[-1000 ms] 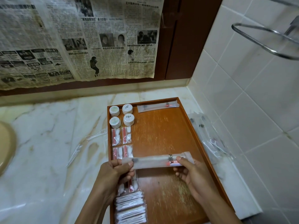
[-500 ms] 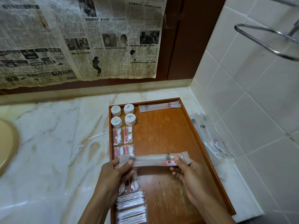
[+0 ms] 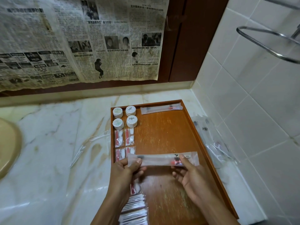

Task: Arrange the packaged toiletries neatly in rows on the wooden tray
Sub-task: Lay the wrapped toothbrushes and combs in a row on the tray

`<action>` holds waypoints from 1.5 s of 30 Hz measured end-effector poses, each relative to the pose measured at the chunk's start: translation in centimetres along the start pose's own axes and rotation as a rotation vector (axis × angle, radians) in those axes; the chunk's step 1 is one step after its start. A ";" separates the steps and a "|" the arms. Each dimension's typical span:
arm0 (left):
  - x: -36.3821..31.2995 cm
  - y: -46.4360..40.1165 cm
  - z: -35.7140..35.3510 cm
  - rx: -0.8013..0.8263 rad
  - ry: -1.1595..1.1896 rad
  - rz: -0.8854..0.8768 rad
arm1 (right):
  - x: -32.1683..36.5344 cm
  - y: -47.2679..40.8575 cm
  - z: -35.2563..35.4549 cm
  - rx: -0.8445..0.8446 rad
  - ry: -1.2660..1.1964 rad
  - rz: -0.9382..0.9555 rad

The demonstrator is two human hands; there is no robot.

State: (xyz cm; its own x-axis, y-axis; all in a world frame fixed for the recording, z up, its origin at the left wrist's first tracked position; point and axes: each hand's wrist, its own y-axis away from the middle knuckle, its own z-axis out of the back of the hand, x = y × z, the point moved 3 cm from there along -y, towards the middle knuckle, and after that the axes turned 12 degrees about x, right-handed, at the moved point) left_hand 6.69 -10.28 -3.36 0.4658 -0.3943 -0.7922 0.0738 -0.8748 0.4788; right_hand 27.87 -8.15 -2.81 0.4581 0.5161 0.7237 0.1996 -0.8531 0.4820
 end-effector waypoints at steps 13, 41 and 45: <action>-0.6 -1.3 -0.1 -0.073 -0.011 -0.117 | 1.1 -0.6 -1.0 0.031 0.092 0.072; -0.3 -0.7 0.4 -0.082 0.071 -0.125 | -0.5 -0.4 -2.8 0.112 -0.116 -0.083; -0.8 -0.6 0.7 -0.085 0.071 -0.137 | -0.6 -0.3 -2.5 0.139 -0.116 -0.137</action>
State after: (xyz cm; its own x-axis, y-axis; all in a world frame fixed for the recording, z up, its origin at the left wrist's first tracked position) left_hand 5.66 -9.67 -3.30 0.5075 -0.2497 -0.8247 0.2136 -0.8908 0.4012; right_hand 25.40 -8.02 -2.17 0.5137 0.6221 0.5909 0.3803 -0.7824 0.4931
